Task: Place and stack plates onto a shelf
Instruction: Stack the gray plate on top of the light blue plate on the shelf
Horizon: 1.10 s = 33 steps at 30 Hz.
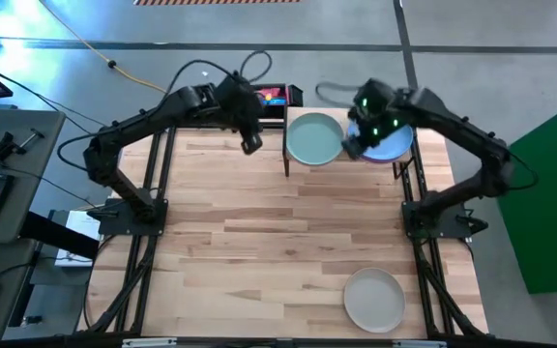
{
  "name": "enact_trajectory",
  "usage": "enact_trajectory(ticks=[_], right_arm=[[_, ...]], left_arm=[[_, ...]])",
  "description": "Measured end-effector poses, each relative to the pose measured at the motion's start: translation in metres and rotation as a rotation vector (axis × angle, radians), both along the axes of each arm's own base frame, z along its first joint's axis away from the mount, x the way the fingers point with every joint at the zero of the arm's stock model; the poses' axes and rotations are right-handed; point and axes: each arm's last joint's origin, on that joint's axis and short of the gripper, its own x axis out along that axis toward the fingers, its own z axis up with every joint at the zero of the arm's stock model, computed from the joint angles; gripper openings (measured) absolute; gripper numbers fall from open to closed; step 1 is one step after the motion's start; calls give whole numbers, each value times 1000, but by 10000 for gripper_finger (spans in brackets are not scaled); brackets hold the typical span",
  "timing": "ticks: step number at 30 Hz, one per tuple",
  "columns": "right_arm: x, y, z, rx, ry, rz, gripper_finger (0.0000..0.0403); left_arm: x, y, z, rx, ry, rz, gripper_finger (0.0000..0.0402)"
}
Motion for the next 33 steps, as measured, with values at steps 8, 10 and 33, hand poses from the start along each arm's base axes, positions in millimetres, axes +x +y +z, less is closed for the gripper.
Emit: enact_trajectory(ticks=[8, 10, 33], right_arm=[[2, 76, -18, -36, 41, 69, 99], [0, 93, -27, -13, 52, 102, 99], [-32, 220, -146, 69, 179, 586, 99]], left_arm=[[-17, -19, -28, -64, 131, -38, 104], [-22, -24, -32, -68, 135, -45, 104], [-32, -58, -54, -204, 98, 62, 104]])
